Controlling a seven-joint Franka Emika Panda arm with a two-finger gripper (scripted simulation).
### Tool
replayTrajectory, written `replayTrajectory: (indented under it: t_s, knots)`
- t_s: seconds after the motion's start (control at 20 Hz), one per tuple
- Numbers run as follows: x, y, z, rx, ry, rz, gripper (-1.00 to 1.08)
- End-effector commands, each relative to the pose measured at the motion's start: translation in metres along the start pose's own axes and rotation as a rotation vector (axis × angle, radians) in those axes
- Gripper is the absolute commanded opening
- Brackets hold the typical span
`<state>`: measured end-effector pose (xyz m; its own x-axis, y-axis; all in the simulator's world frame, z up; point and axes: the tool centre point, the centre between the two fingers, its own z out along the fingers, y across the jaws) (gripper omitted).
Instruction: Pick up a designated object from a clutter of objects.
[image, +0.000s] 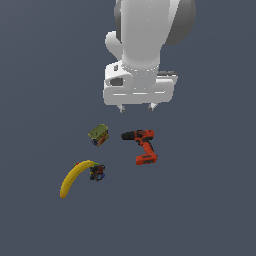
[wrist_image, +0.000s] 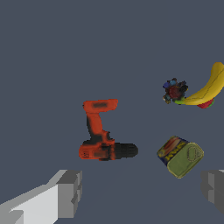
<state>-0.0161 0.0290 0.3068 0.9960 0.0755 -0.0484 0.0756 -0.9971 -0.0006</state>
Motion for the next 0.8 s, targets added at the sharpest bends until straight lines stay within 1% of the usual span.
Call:
replayTrajectory:
  t_s: [0.0, 0.35, 0.75]
  knots:
    - [0.0, 0.0, 0.0, 0.0, 0.0, 0.0, 1.08]
    - [0.0018, 0.0087, 0.0021, -0.013, -0.005, -0.01, 1.08]
    - [0.0022, 0.0045, 0.0081, -0.009, -0.003, 0.02, 1.08]
